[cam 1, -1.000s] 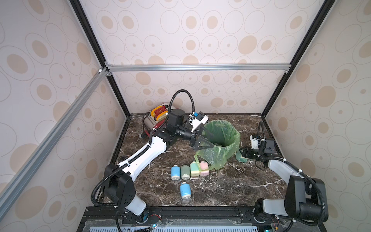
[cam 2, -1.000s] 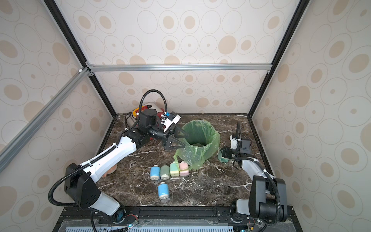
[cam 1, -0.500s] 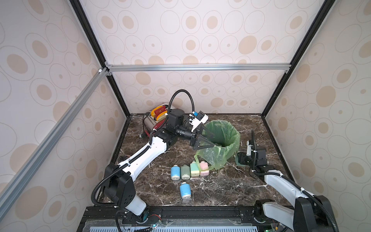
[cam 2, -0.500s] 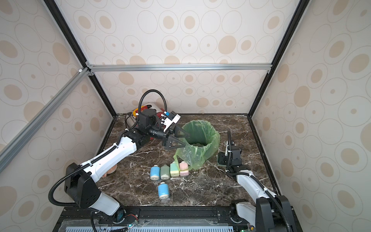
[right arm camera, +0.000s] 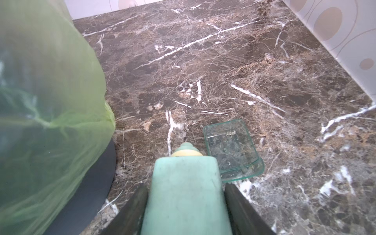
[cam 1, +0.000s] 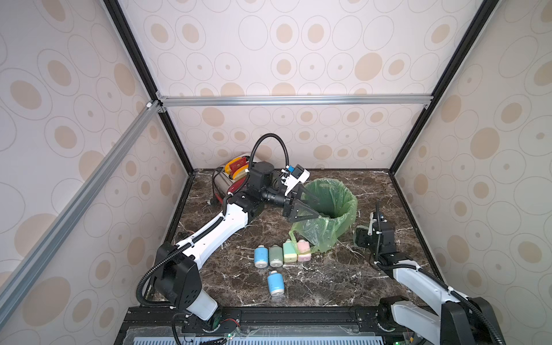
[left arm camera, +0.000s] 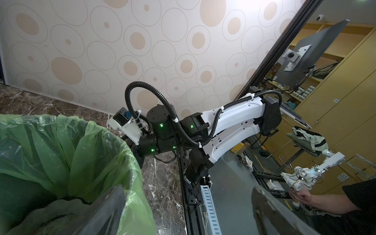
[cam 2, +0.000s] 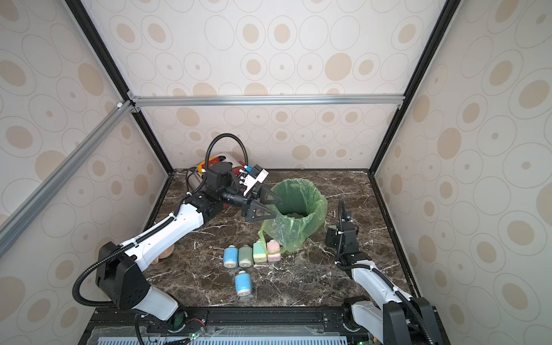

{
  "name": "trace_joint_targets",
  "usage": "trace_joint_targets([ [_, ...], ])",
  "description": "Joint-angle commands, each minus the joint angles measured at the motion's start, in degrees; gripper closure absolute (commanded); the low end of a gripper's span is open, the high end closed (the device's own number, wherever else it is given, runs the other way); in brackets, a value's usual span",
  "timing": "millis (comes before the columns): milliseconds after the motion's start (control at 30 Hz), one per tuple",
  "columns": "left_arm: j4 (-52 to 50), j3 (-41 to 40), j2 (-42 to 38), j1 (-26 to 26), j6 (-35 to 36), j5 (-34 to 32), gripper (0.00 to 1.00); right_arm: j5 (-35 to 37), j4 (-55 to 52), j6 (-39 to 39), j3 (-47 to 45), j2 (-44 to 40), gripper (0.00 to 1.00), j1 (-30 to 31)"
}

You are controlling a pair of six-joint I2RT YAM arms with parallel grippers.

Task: Take out the pencil sharpener tray and clean the shavings
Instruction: Place the pencil sharpener at the center of the board, then move the trash bin to the center of the board.

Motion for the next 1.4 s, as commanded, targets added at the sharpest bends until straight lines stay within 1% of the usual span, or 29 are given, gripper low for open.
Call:
trace_joint_targets([
  [0, 2.07, 0.07, -1.61, 0.47, -0.47, 0.37, 0.01, -1.10, 0.72, -1.20, -1.00, -1.53, 0.34, 0.28],
  [100, 2.07, -0.03, -1.72, 0.49, -0.47, 0.35, 0.01, -2.56, 0.65, -1.87, -1.09, -2.40, 0.31, 0.22],
  [233, 2.11, -0.02, -1.72, 0.47, -0.60, 0.19, 0.01, -3.01, -1.44, -2.32, -0.78, -5.20, 0.21, 0.21],
  [267, 2.11, 0.00, -1.80, 0.41, -0.56, 0.20, 0.01, -2.78, -2.68, -2.41, -0.37, -6.07, 0.16, 0.20],
  [300, 2.16, -0.04, -1.90, 0.48, -0.62, 0.03, 0.01, -2.58, -4.33, -2.45, 0.23, -7.24, 0.02, 0.20],
  [333, 2.16, -0.04, -1.94, 0.43, -0.57, -0.14, 0.01, -2.34, -6.33, -2.67, 0.94, -8.47, 0.00, 0.24],
  [433, 2.42, -0.52, -2.63, 0.46, -0.56, -2.51, 0.01, -0.18, -13.94, -1.18, 3.91, -11.39, 0.00, 0.24],
  [500, 2.19, -1.02, -3.36, 0.50, -0.45, -8.00, 0.01, 0.32, -19.89, -0.41, 6.53, -13.47, 0.00, 0.22],
  [600, 2.89, -1.62, -4.04, 1.23, -1.79, -14.35, 0.01, -8.04, -24.57, -2.26, 8.70, -17.27, 0.00, 0.22],
  [667, 3.78, -2.01, -4.25, 2.45, -3.85, -19.16, 0.01, -16.59, -27.45, -3.07, 9.80, -19.76, 0.00, 0.20],
  [733, 5.84, -2.79, -4.41, 4.42, -7.32, -23.55, 0.01, -25.04, -28.18, -1.88, 8.90, -22.16, 0.00, 0.46],
  [767, 6.91, -3.13, -4.30, 5.41, -9.24, -25.33, 0.01, -26.94, -28.57, -0.71, 8.26, -22.78, 0.00, 0.46],
  [833, 7.27, -3.47, -3.90, 7.20, -12.13, -30.18, 0.01, -28.54, -28.60, 1.57, 6.30, -23.89, 0.00, 4.74],
  [867, 6.81, -3.40, -3.62, 7.88, -12.91, -32.02, 0.01, -27.62, -28.18, 2.47, 5.25, -24.53, 0.00, 6.93],
  [933, 6.86, -3.90, -3.44, 8.91, -14.28, -34.85, 0.01, -23.55, -26.04, 4.37, 2.96, -25.28, 0.01, 13.45],
  [1000, 7.29, -4.60, -3.93, 9.28, -14.96, -37.06, 0.01, -20.02, -23.12, 5.90, 1.61, -24.38, 0.02, 18.85],
  [1067, 7.58, -5.10, -4.71, 9.27, -15.15, -38.38, 0.01, -18.21, -18.96, 7.02, 1.02, -21.35, 0.03, 22.93],
  [1133, 7.22, -5.37, -5.60, 9.45, -15.16, -39.42, 0.01, -17.01, -14.04, 7.52, 1.33, -15.90, 0.05, 26.38],
  [1200, 6.65, -5.78, -6.71, 9.63, -14.73, -40.60, 0.01, -16.07, -8.85, 6.46, 2.87, -9.00, 0.05, 29.67],
  [1267, 6.14, -6.42, -7.83, 9.65, -14.11, -41.98, 0.01, -15.21, -5.24, 4.70, 5.42, -2.80, 0.06, 31.43],
  [1367, 4.75, -6.67, -9.14, 9.97, -13.79, -42.90, 0.01, -15.78, -0.99, 1.82, 9.88, 6.00, 0.05, 31.46],
])
